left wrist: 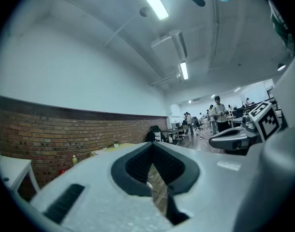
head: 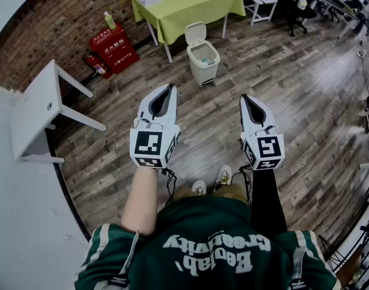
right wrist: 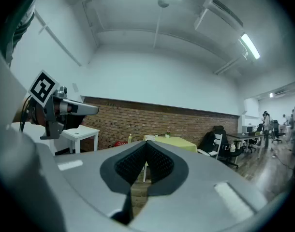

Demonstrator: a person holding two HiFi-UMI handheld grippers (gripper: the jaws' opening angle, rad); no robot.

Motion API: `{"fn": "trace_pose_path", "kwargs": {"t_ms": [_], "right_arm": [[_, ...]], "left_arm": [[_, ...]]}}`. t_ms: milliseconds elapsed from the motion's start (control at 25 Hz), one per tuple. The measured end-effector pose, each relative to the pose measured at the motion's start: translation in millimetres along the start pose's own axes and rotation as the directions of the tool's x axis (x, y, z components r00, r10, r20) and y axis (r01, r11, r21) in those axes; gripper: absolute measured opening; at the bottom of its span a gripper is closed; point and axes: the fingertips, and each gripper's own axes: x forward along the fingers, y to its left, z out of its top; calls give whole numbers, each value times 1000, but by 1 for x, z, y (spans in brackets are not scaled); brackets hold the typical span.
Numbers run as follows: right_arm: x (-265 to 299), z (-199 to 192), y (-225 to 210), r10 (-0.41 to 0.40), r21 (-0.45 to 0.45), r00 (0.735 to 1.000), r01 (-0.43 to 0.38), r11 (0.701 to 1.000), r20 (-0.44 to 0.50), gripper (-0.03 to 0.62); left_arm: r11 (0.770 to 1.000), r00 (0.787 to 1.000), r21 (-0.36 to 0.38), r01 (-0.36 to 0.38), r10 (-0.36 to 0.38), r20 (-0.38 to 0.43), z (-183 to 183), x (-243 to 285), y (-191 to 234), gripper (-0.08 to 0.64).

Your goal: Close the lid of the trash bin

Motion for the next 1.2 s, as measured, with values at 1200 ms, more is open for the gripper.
{"fn": "trace_pose_path", "kwargs": {"t_ms": [1200], "right_arm": [[1,4,13,-34,10,999,34,999,15,12]], "left_arm": [[997,998,68,30,-33,51,-6,-20,6,8]]}}
